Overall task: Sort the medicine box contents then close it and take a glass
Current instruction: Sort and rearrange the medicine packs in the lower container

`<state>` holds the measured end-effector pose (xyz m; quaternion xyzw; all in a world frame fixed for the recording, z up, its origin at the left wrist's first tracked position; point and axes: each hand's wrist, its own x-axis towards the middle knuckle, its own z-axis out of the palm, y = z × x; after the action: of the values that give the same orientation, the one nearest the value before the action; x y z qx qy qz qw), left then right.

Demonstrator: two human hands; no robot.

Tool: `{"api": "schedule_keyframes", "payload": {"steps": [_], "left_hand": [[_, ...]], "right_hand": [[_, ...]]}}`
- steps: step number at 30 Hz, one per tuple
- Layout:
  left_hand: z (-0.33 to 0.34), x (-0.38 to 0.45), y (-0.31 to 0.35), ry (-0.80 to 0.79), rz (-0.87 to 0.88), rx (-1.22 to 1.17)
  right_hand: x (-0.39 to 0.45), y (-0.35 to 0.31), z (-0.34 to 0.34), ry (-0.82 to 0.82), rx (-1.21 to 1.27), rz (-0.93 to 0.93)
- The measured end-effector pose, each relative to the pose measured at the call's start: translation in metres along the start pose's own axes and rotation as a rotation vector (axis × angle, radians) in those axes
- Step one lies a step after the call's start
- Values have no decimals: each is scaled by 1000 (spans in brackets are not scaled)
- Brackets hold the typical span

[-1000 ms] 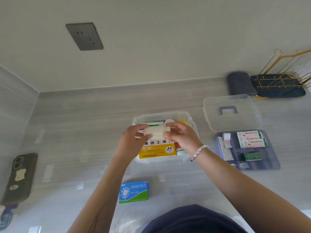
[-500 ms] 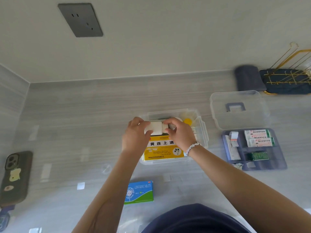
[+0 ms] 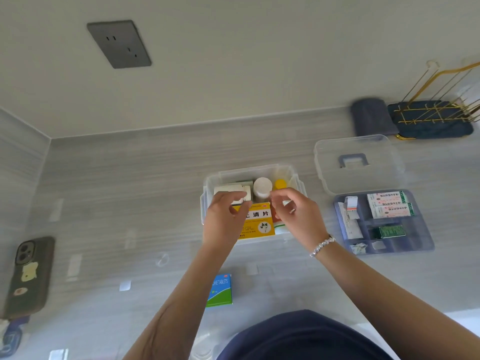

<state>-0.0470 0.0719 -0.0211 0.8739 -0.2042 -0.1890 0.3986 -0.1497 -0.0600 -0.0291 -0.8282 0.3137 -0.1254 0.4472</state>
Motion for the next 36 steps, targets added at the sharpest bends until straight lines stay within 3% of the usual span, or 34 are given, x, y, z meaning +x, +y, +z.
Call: {"api": "schedule_keyframes", "payload": {"steps": [8, 18, 27, 30, 36], "left_hand": [[61, -49, 43, -166, -19, -181], [157, -76, 85, -313, -35, -182], [240, -61, 78, -221, -328, -121], [255, -57, 80, -195, -404, -116], [265, -57, 86, -157, -372, -99]], "right_hand": [[-43, 40, -56, 112, 3, 26], [-73, 129, -137, 133, -46, 284], [-66, 206, -185, 166, -288, 406], [-57, 226, -194, 107, -349, 483], [-45, 235, -203, 44, -224, 570]]}}
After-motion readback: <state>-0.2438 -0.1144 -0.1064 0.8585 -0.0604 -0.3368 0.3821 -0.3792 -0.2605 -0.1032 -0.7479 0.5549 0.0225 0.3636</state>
